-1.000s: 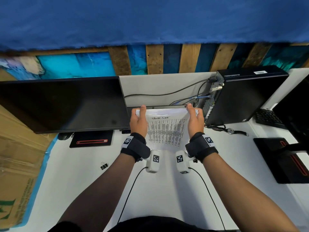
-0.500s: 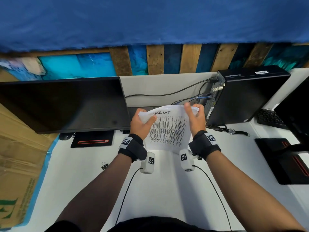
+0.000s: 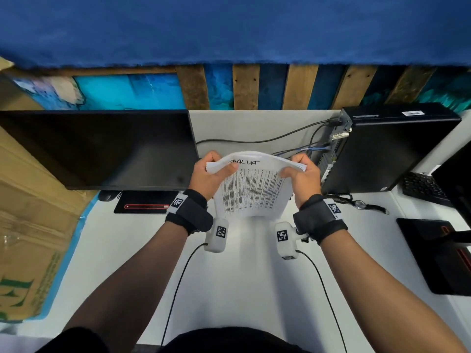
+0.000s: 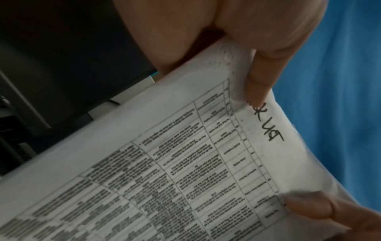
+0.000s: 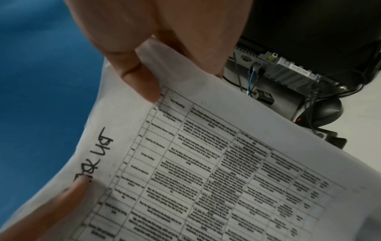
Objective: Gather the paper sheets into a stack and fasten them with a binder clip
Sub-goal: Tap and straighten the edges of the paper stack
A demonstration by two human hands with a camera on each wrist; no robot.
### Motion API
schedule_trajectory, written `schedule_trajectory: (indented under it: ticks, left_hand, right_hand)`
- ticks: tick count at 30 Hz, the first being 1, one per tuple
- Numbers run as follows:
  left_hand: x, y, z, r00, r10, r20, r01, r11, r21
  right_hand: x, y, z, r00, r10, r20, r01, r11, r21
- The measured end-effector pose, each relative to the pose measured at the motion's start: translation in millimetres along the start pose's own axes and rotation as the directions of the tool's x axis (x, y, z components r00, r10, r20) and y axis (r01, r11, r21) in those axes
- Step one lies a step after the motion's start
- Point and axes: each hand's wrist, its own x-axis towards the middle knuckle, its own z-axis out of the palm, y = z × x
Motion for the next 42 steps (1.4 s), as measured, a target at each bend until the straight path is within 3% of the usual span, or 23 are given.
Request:
schedule_trajectory:
  ticks: [3, 6, 11, 16, 21, 24, 28, 34, 39, 42]
  left_hand:
    - [-10.9, -12.4, -2.9, 0.994, -0.109, 0.002, 0.109, 0.994, 0.022]
    - [-19.3, -19.5, -0.1, 0.979, -0.191, -0.071, 0.186, 0.980, -0.073]
    - [-28.3, -9.3, 1.7, 0.969, -0.199, -0.146, 0.177, 0.972, -0.153]
    - [-34.7, -17.5, 4.8, 0.946, -0.252, -0.201, 0.217, 0.959, -0.184]
    - [-32.7, -15.4, -18.1, 0.909, -0.318, -0.267, 0.251, 0.933, -0.258]
    - [-32.1, -16.0, -41.9, 0.895, -0.344, -0.283, 0.267, 0.923, -0.278]
    - [-40.0, -10.0, -73.9, 0.921, -0.301, -0.247, 0.253, 0.945, -0.207]
    - [-52.7, -15.7, -159.6, 0.925, -0.197, -0.326, 0.179, 0.980, -0.083]
    - [-54.5, -35.2, -241.6, 0.896, -0.178, -0.406, 0.213, 0.976, 0.044]
    - [-59.1, -52.2, -286.2, 0.864, -0.208, -0.458, 0.274, 0.958, 0.082]
  right_hand:
    - [-4.2, 16.1, -0.4, 0.992, 0.112, 0.057, -0.108, 0.992, -0.063]
    - [-2.6, 24.0, 1.6, 0.980, 0.161, 0.120, -0.146, 0.981, -0.125]
    - [3.6, 15.0, 2.2, 0.977, 0.155, 0.145, -0.140, 0.984, -0.110]
    - [-2.0, 30.0, 10.0, 0.949, 0.261, 0.176, -0.249, 0.965, -0.084]
    - [-7.1, 18.0, 28.9, 0.930, 0.264, 0.257, -0.250, 0.964, -0.084]
    - [-13.2, 14.9, 43.3, 0.914, 0.296, 0.279, -0.282, 0.955, -0.089]
    - [-20.2, 14.8, 72.5, 0.918, 0.305, 0.254, -0.313, 0.950, -0.011]
    - [-50.0, 27.9, 164.2, 0.903, 0.340, 0.263, -0.369, 0.927, 0.067]
    - [-85.2, 49.1, 241.5, 0.834, 0.423, 0.354, -0.483, 0.869, 0.101]
    - [-100.8, 78.7, 267.8, 0.759, 0.389, 0.523, -0.511, 0.853, 0.108]
